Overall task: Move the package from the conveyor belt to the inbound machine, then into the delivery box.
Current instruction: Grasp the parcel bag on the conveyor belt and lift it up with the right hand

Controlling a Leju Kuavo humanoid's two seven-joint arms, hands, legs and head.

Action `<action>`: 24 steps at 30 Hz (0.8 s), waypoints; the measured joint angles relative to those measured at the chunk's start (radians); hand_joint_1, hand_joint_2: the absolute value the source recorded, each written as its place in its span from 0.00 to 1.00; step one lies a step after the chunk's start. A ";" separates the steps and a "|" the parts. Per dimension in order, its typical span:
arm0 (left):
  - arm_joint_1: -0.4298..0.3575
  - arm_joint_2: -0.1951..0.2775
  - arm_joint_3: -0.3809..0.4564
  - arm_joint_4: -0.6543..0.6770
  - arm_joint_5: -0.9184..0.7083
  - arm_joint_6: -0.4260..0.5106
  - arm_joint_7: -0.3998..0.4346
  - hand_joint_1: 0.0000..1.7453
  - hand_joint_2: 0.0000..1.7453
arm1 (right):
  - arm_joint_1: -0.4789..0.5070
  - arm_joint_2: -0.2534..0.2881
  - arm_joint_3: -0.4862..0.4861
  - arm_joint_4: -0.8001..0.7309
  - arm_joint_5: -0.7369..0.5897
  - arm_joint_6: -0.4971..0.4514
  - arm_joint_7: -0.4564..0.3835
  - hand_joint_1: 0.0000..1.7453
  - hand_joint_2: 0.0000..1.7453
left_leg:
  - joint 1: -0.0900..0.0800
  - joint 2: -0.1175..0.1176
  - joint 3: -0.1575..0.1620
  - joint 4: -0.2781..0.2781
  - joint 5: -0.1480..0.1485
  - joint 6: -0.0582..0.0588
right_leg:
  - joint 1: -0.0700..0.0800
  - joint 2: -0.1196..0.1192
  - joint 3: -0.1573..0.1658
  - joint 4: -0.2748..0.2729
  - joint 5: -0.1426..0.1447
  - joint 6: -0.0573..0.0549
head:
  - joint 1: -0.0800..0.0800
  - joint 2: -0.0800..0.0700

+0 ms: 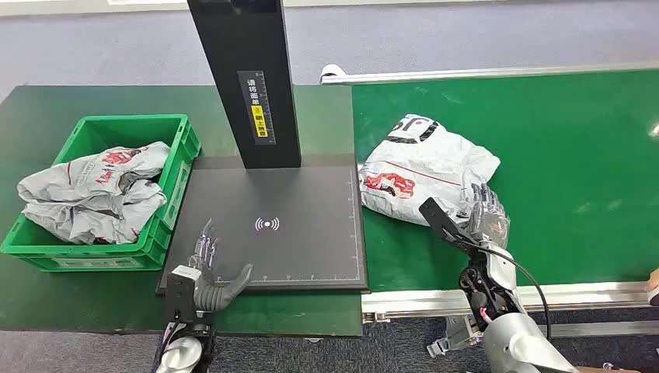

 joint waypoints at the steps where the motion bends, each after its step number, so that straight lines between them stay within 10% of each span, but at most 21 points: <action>1: 0.000 0.000 0.000 0.000 0.000 0.000 0.000 0.00 1.00 | -0.001 0.001 0.000 0.001 0.000 0.002 0.000 0.65 1.00 | 0.000 0.000 0.000 0.000 0.000 0.000 | 0.000 0.000 0.000 0.000 0.000 0.000 | 0.000 0.000; 3: 0.000 0.000 0.000 0.000 0.000 0.000 0.000 0.00 1.00 | -0.002 0.004 0.001 0.004 -0.002 0.007 0.000 0.99 1.00 | 0.000 0.000 0.000 0.000 0.000 0.000 | 0.000 0.000 0.000 0.000 0.000 0.000 | 0.000 0.000; 24: 0.016 0.001 0.000 -0.012 -0.039 0.001 0.019 0.00 1.00 | 0.014 0.033 0.002 0.031 -0.050 0.010 -0.066 1.00 1.00 | 0.000 0.000 0.000 0.000 0.000 0.000 | 0.000 0.000 0.000 0.000 0.000 0.000 | 0.000 0.000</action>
